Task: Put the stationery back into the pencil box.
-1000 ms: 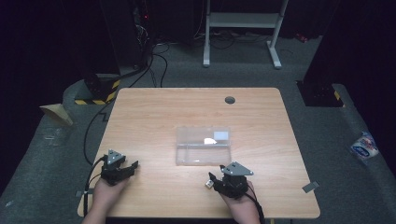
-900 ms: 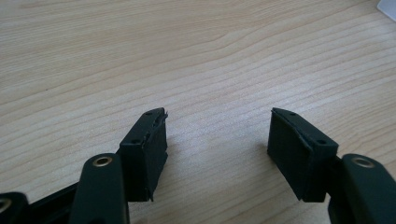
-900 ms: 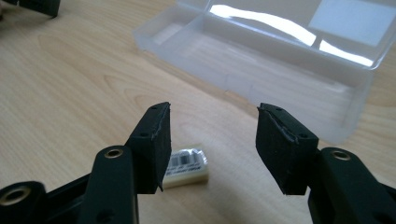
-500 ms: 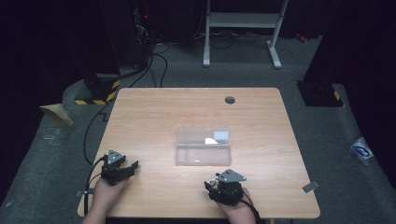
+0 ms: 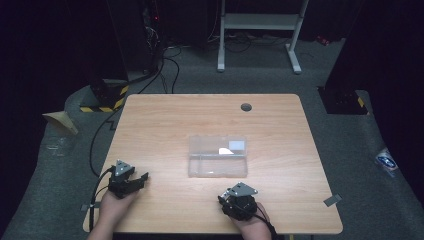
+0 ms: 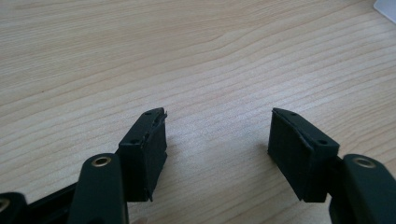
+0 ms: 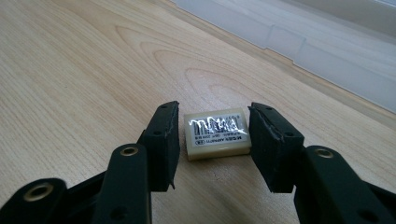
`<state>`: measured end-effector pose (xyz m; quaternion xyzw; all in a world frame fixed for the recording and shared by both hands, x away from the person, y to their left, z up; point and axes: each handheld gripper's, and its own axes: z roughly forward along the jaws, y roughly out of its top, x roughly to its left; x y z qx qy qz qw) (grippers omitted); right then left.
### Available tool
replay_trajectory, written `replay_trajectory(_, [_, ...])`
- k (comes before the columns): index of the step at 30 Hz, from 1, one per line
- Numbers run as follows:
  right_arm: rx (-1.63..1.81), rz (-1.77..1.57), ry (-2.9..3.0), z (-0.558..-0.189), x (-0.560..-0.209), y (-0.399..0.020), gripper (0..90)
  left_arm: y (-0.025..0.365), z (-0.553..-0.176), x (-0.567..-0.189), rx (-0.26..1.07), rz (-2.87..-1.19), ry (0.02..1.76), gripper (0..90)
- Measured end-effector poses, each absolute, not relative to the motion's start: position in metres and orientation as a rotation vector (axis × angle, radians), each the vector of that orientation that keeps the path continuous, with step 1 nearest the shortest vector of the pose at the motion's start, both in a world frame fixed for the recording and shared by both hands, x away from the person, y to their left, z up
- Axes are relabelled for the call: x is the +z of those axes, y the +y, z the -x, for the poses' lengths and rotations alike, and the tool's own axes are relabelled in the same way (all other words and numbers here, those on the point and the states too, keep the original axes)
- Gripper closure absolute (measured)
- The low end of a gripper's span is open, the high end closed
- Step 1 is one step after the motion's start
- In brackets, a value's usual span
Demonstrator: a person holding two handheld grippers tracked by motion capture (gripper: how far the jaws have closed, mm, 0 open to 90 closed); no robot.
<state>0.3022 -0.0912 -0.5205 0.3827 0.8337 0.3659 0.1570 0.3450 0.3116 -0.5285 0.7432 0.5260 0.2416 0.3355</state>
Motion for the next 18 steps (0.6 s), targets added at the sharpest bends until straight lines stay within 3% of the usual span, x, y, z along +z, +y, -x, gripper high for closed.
replay_trajectory(3, [1.037, -1.081, 2.388, -0.3002, -0.5224, -0.0910, 57.7, 0.3115, -0.3449, -0.5285, 0.632, -1.939, 1.373, 36.9])
replay_trajectory(18, [1.071, -1.080, 2.344, -0.3035, -0.5168, -0.0924, 58.3, 0.3113, -0.3449, -0.5287, 0.634, -1.937, 1.372, 36.8])
